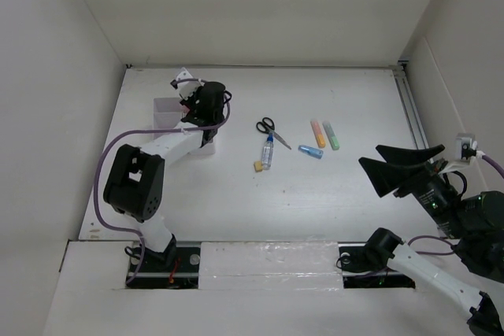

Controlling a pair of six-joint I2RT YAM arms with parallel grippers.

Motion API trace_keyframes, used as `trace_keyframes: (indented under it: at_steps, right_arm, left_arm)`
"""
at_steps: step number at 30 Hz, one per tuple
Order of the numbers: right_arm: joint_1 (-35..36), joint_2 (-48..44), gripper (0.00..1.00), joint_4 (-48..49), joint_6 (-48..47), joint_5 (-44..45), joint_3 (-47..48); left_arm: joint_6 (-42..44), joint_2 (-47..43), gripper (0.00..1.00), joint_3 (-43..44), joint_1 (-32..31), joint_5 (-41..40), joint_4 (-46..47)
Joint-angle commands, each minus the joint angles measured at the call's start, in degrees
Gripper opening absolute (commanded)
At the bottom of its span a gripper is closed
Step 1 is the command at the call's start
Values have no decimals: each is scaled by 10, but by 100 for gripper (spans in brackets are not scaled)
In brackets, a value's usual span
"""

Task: Sort the stationery into containers
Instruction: Place the stationery into the container

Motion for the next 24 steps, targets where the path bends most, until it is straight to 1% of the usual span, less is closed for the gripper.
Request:
trace_keyframes:
  at_steps: [1, 11, 17, 20, 21, 22, 24]
  right_arm:
    - [5, -9, 100, 12, -11, -6, 11]
    - [5, -14, 100, 1, -11, -1, 16]
    - [5, -14, 100, 1, -11, -1, 16]
    - [5, -14, 100, 6, -11, -1, 16]
    - [5, -14, 100, 6, -11, -1, 16]
    - [5, -14, 100, 6, -11, -6, 16]
    - [5, -14, 100, 6, -11, -6, 16]
  left_arm:
    - [-12, 10, 0, 3, -11, -25, 7]
    - [-29, 16, 0, 3, -17, -42, -15]
    - [-37, 16, 0, 17, -17, -47, -48]
    - [-47, 3, 14, 22, -22, -67, -60]
    - [-47, -4, 25, 22, -28, -73, -67]
    - [-40, -12, 32, 22, -33, -78, -67]
    - [-40, -21, 43, 22, -33, -78, -67]
